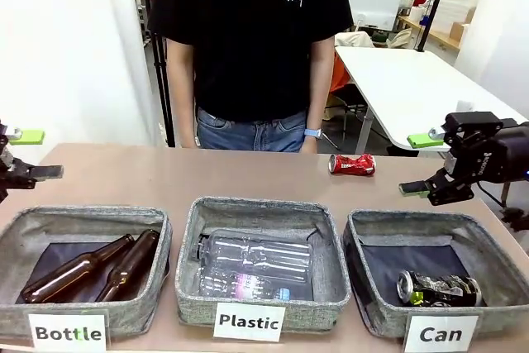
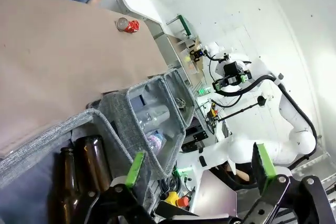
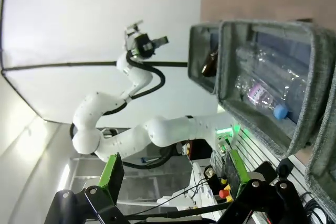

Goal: Sort the can waste into the basket.
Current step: Pick up the can waste from the table and place it in the right Fabric basket.

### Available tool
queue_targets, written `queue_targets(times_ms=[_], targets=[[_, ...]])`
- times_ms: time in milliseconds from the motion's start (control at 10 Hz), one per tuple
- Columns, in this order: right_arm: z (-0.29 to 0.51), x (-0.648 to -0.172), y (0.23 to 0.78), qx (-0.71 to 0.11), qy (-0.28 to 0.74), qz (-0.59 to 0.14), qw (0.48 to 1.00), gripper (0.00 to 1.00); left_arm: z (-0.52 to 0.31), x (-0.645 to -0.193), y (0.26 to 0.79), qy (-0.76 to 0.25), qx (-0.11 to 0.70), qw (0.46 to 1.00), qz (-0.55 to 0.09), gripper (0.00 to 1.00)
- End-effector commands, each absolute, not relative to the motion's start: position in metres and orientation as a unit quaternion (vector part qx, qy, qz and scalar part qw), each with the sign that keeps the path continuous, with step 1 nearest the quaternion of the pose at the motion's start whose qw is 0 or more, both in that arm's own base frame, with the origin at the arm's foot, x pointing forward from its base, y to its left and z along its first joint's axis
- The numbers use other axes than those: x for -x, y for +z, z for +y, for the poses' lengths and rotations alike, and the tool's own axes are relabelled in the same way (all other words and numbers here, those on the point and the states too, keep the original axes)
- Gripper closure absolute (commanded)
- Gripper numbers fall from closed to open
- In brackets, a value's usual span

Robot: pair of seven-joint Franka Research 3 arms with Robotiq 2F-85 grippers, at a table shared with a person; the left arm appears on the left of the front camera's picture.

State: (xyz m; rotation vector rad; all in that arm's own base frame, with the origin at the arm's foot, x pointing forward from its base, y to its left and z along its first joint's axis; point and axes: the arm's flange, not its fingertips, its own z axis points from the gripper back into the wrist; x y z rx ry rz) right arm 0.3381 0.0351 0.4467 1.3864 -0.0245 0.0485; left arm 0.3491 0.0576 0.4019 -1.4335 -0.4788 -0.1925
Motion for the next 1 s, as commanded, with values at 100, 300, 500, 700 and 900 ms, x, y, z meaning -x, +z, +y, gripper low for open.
queue_targets(times_ms=[100, 300, 500, 700, 900], targets=[[0.036, -0.336, 0.449, -0.641, 0.026, -0.009, 0.767, 0.00, 0.059, -0.348, 0.405, -0.082, 0.648, 0.724, -0.221, 0.00], [0.036, -0.336, 0.449, -0.641, 0.026, -0.009, 0.767, 0.00, 0.059, -0.348, 0.405, -0.082, 0.648, 0.724, -0.221, 0.00], [0.036, -0.336, 0.449, -0.641, 0.026, -0.009, 0.767, 0.00, 0.059, -0.348, 0.405, -0.082, 0.648, 0.724, -0.221, 0.00], [0.048, -0.341, 0.456, -0.566, 0.039, -0.047, 0.822, 0.00, 0.059, -0.348, 0.405, -0.082, 0.648, 0.724, -0.221, 0.00], [0.083, -0.390, 0.473, -0.399, 0.052, -0.100, 0.910, 0.00, 0.059, -0.348, 0.405, -0.082, 0.648, 0.724, -0.221, 0.00]])
